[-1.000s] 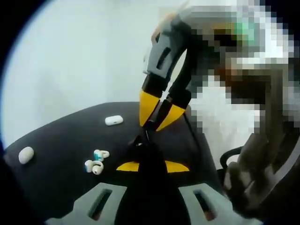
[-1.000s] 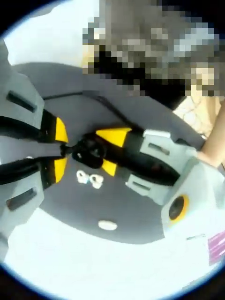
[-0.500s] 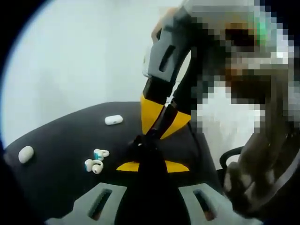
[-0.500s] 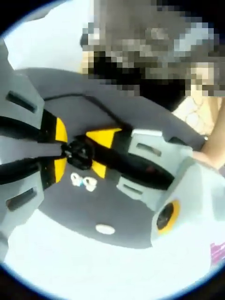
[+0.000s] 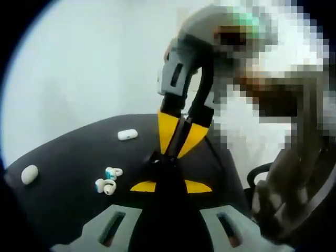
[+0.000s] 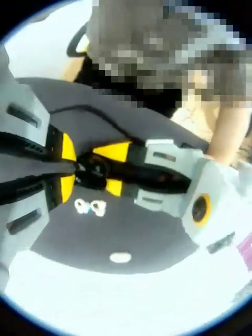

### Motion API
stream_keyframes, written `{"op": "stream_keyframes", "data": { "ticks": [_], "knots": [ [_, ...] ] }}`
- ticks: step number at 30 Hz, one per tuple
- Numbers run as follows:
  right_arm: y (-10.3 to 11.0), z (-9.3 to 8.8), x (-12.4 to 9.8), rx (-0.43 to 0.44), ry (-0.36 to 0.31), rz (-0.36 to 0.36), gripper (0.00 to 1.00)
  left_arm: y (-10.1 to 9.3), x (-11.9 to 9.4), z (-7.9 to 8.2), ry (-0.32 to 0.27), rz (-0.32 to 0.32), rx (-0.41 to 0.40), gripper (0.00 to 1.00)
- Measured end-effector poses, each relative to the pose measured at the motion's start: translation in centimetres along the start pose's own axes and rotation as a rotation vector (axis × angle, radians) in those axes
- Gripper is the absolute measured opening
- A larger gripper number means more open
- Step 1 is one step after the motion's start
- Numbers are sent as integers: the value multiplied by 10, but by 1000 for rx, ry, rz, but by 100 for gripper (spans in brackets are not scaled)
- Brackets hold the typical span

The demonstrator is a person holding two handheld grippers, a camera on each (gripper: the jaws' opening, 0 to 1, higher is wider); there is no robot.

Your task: Pick up three earphones and place each one into its charging case using tactile feedback, ensure that each earphone is properly inserted and securely positioned inside the case.

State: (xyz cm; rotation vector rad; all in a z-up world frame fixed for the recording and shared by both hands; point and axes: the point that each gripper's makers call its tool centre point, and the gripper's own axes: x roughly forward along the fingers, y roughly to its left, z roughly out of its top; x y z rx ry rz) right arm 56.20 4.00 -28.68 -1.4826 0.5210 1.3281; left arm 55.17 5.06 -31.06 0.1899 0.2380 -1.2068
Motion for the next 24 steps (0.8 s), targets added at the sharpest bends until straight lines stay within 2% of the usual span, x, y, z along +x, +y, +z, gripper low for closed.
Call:
{"op": "stream_keyframes", "data": {
  "ticks": [2, 4, 6, 11, 13, 14, 17, 19, 21, 24],
  "knots": [
    [-2, 1, -7, 40, -94, -15, 10, -1, 0, -1, 1, -1, 2, 14],
    [-5, 0, -13, 122, -203, -24, 10, -3, 0, -2, 3, -3, 10, 14],
    [-3, -6, -13, 209, -327, 2, 11, -4, 0, -4, 9, -9, 31, 14],
    [4, -23, 6, 357, -586, 58, 18, 1, -2, -4, 6, -25, 40, 14],
    [7, -20, 11, 435, -694, 97, 20, 1, -2, -4, 5, -27, 47, 14],
    [8, -15, 13, 487, -778, 130, 24, 2, -3, -4, 4, -27, 49, 14],
    [10, -2, 16, 539, -920, 186, 27, 3, -3, -4, 5, -30, 42, 15],
    [7, 4, 18, 548, -983, 202, 28, 4, -4, -5, 7, -31, 41, 15],
    [9, 10, 20, 556, -1017, 244, 27, 4, -4, -6, 12, -27, 49, 15],
    [9, 14, 24, 562, -1031, 268, 26, 5, -5, -7, 16, -24, 55, 15]
  ]
}}
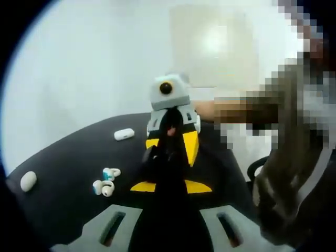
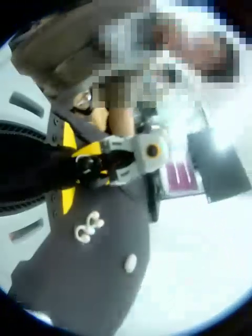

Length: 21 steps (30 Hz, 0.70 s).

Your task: Pick up three earphones and place each one into its charging case using tactile feedback, ensure that each earphone is properly inserted and securely positioned inside the case.

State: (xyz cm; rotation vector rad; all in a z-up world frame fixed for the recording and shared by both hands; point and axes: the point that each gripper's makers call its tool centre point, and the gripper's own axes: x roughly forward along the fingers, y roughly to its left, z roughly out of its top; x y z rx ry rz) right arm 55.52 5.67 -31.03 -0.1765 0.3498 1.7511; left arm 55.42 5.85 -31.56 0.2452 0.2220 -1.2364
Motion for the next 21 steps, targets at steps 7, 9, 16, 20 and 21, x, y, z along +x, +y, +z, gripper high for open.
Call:
{"op": "stream_keyframes", "data": {
  "ticks": [7, 9, 16, 20, 21],
  "knots": [
    [6, 11, 9, -29, -72, 7, 20, 1, -5, -2, 4, -2, -7, 15],
    [6, 10, 10, -95, -75, 2, 20, 1, -6, -3, 4, -3, 0, 14],
    [8, 27, 4, -111, -181, 15, 40, 1, -8, -5, 15, -12, -24, 14],
    [8, 24, 7, -211, -159, -26, 36, 0, -7, -6, 27, -25, -63, 14],
    [10, 24, 7, -224, -160, -26, 36, 0, -6, -6, 28, -27, -68, 14]
  ]
}}
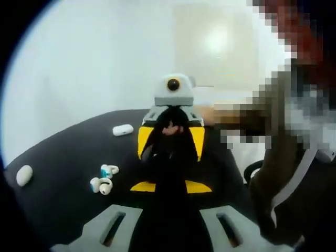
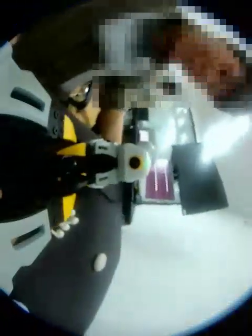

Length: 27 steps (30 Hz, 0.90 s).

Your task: Pick up three earphones and place each one into its charging case using tactile feedback, ensure that each earphone is properly inserted and securely positioned inside the case.

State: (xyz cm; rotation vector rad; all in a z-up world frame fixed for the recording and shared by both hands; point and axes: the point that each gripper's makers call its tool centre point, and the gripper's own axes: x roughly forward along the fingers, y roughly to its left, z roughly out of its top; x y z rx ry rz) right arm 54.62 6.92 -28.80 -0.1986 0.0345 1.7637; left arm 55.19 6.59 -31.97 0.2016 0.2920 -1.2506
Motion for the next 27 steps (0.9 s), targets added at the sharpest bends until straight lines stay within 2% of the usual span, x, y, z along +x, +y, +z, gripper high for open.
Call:
{"op": "stream_keyframes", "data": {
  "ticks": [6, 7, 8, 9, 11, 12, 13, 17, 18, 23, 27],
  "knots": [
    [7, 13, -6, -33, -69, 25, 35, -2, 2, 0, 8, -5, -14, 14],
    [10, 17, -8, -36, -93, 35, 31, -2, 3, -1, 9, -6, -21, 14],
    [19, 21, -9, -25, -115, 87, 22, -1, 3, 0, 6, 1, -28, 14],
    [31, 19, -10, 14, -101, 154, 15, -2, 3, 1, 7, -3, -21, 14],
    [28, 15, -8, -28, -77, 131, 21, -3, 3, 2, 2, 2, -18, 14],
    [28, 16, -9, -31, -86, 126, 21, -4, 2, 3, -1, 6, -15, 14],
    [20, 18, -11, -25, -98, 86, 23, -5, 1, 4, -1, 6, -12, 14],
    [-3, 14, -17, 74, -93, 8, 24, -5, 2, 5, -3, 5, -7, 14],
    [-6, 5, -17, 87, -51, -2, 23, -5, 2, 5, -3, 5, -6, 14],
    [0, -4, -9, 72, -3, 19, 23, -6, 2, 5, -9, 10, 10, 14],
    [-3, -10, -6, 86, 23, 1, 22, -5, 4, 5, -14, 6, 20, 14]
  ]
}}
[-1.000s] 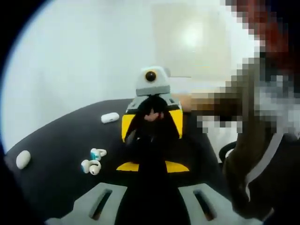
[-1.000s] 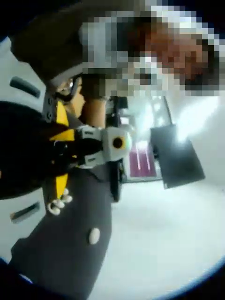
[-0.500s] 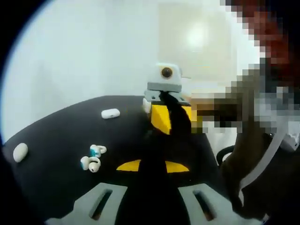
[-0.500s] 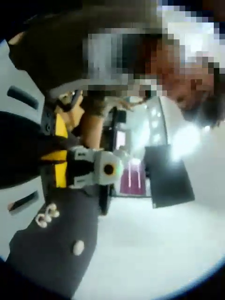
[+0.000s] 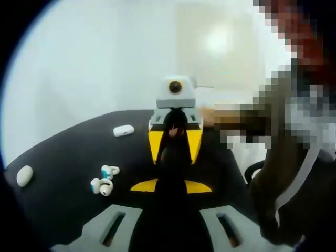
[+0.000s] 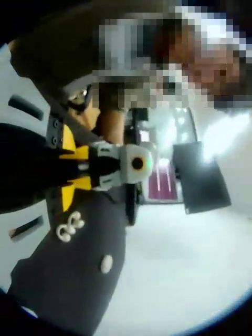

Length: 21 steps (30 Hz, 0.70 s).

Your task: Pick up three earphones and place each one into its charging case using tactile feedback, ensure that each earphone is properly inserted and securely positioned inside the case.

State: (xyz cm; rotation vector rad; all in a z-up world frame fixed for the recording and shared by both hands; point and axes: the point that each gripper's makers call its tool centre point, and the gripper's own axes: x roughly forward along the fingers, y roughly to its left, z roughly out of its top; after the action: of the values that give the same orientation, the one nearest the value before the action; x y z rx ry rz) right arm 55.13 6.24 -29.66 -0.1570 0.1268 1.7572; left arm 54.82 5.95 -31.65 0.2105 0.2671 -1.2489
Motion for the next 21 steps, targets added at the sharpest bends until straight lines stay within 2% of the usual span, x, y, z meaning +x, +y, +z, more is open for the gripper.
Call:
{"op": "stream_keyframes", "data": {
  "ticks": [1, 3, 6, 10, 12, 15, 16, 17, 21],
  "knots": [
    [-2, -5, 1, 5, 26, -13, 20, 1, 0, 0, 0, -2, -1, 14],
    [0, -4, 2, -13, 29, -8, 18, 0, 0, -1, -1, -2, 10, 15],
    [-1, -4, -1, 2, 34, -3, 18, 1, -1, 2, -27, 15, 99, 17],
    [-4, -4, -6, 170, 37, 0, 18, 5, -5, 6, -55, 23, 95, 22],
    [-4, -5, -6, 248, 40, 7, 18, 9, -6, 12, -89, 59, 191, 28],
    [-11, -8, -4, 476, 56, 17, 18, 12, -4, 13, -82, 136, 377, 34],
    [-13, -8, -4, 521, 60, 21, 18, 11, -3, 17, -116, 149, 378, 34],
    [-14, -9, -4, 558, 65, 25, 18, 14, -3, 16, -108, 158, 396, 34],
    [-17, -11, -1, 717, 93, 15, 18, 21, -2, 16, -105, 173, 375, 35]
  ]
}}
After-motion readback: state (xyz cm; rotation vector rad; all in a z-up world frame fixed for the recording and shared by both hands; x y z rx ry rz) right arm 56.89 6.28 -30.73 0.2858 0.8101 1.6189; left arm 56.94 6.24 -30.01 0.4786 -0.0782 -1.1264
